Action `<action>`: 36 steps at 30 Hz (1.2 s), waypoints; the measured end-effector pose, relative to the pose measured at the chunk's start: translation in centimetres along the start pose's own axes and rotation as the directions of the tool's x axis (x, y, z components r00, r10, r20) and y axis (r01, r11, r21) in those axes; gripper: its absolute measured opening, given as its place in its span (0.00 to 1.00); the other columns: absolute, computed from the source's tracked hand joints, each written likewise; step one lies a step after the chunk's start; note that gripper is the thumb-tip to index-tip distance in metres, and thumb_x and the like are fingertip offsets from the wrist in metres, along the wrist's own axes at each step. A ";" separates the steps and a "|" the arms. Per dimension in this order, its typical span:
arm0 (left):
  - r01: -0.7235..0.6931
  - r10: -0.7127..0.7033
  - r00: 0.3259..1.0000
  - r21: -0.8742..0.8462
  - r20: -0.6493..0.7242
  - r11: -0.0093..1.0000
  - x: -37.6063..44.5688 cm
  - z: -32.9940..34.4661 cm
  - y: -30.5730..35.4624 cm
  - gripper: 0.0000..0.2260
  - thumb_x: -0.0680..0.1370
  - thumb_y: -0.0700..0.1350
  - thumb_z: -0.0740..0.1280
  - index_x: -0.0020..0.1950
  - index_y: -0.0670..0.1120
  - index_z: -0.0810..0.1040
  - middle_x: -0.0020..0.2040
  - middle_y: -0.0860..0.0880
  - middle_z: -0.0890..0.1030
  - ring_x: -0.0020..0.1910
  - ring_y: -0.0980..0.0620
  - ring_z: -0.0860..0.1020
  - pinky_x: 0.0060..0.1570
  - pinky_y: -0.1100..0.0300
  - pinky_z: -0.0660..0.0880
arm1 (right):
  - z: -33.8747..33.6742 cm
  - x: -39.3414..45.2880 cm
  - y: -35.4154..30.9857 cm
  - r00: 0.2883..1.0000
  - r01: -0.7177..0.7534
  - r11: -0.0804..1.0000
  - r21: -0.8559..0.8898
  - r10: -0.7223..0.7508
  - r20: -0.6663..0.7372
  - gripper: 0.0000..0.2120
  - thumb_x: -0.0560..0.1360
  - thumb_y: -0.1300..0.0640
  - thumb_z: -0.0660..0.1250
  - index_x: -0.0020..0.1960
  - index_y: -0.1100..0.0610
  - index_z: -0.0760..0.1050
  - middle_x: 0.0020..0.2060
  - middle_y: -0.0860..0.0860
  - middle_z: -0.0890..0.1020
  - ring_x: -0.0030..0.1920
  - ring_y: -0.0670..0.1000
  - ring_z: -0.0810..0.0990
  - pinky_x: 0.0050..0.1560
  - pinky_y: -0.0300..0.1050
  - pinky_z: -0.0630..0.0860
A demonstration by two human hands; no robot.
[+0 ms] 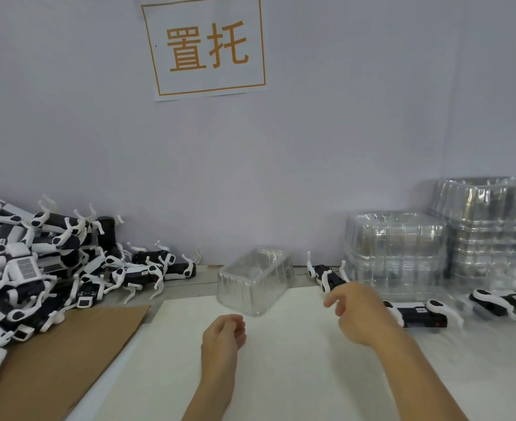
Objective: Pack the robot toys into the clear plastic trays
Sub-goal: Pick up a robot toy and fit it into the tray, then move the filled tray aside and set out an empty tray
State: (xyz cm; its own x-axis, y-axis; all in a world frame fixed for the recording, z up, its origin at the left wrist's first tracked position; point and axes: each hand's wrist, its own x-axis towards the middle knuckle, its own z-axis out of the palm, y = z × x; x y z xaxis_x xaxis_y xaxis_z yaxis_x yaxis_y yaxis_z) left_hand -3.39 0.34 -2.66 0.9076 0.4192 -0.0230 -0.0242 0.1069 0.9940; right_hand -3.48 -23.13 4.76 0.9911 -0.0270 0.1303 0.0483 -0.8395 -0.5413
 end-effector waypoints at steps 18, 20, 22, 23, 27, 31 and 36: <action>-0.474 0.253 0.859 0.878 0.445 0.067 4.9 5.8 4.2 0.21 0.81 0.55 0.62 0.72 0.50 0.66 0.70 0.50 0.67 0.70 0.48 0.65 0.64 0.51 0.66 | 3.4 0.3 -0.6 0.996 0.016 0.975 0.221 0.003 -0.086 0.21 0.75 0.64 0.58 0.61 0.44 0.76 0.53 0.44 0.75 0.53 0.47 0.76 0.54 0.43 0.76; -0.394 0.240 0.887 0.918 0.395 -0.055 4.8 6.5 4.6 0.18 0.79 0.58 0.61 0.66 0.51 0.72 0.65 0.49 0.71 0.69 0.47 0.65 0.64 0.49 0.62 | 3.6 0.5 -0.3 1.000 0.007 0.969 0.247 -0.001 -0.025 0.20 0.75 0.63 0.59 0.61 0.44 0.77 0.50 0.43 0.75 0.51 0.45 0.76 0.54 0.42 0.76; -0.364 0.229 0.901 0.929 0.368 -0.059 4.1 7.0 4.7 0.15 0.79 0.57 0.60 0.60 0.50 0.76 0.62 0.49 0.74 0.66 0.47 0.66 0.61 0.49 0.61 | 3.8 0.6 0.0 1.000 -0.004 0.956 0.293 0.002 0.006 0.19 0.76 0.62 0.60 0.60 0.46 0.77 0.48 0.42 0.76 0.49 0.44 0.77 0.52 0.43 0.77; -0.362 0.231 0.905 0.932 0.357 -0.019 3.6 7.2 4.6 0.13 0.79 0.55 0.60 0.58 0.50 0.76 0.60 0.50 0.75 0.64 0.48 0.67 0.60 0.49 0.61 | 3.9 0.6 0.0 1.000 -0.015 0.949 0.316 0.011 0.015 0.18 0.76 0.62 0.60 0.60 0.46 0.77 0.48 0.43 0.77 0.49 0.45 0.78 0.52 0.44 0.78; -0.307 0.292 0.931 0.904 0.220 0.297 0.9 7.2 5.8 0.09 0.80 0.53 0.61 0.46 0.50 0.75 0.50 0.51 0.78 0.57 0.50 0.73 0.57 0.53 0.63 | 4.2 0.8 0.0 0.998 -0.051 0.920 0.389 0.060 -0.010 0.15 0.79 0.59 0.59 0.60 0.49 0.78 0.52 0.46 0.80 0.50 0.46 0.79 0.47 0.38 0.76; -0.266 0.246 0.964 0.473 0.106 0.840 -1.9 7.4 8.6 0.16 0.81 0.48 0.65 0.35 0.47 0.65 0.34 0.51 0.68 0.33 0.51 0.67 0.39 0.56 0.66 | 3.4 0.6 -1.3 0.995 0.023 0.766 0.643 0.046 -0.090 0.09 0.80 0.57 0.62 0.54 0.50 0.81 0.44 0.46 0.84 0.41 0.44 0.83 0.38 0.33 0.72; -0.228 0.217 0.971 0.103 0.104 0.968 -4.9 6.7 9.3 0.11 0.82 0.46 0.65 0.40 0.45 0.71 0.40 0.49 0.73 0.38 0.53 0.71 0.36 0.63 0.67 | 2.2 -0.2 -2.8 0.982 0.168 0.610 0.774 -0.033 -0.188 0.10 0.77 0.63 0.66 0.46 0.49 0.81 0.33 0.45 0.82 0.32 0.40 0.79 0.35 0.33 0.72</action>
State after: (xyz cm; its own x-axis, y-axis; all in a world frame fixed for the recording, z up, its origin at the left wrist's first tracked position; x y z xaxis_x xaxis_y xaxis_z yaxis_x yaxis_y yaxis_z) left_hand -5.26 -6.73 7.41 0.9192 0.3363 0.2047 -0.1869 -0.0846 0.9787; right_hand -3.50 -19.61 4.45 0.9480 -0.1009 0.3017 0.2925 -0.0968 -0.9514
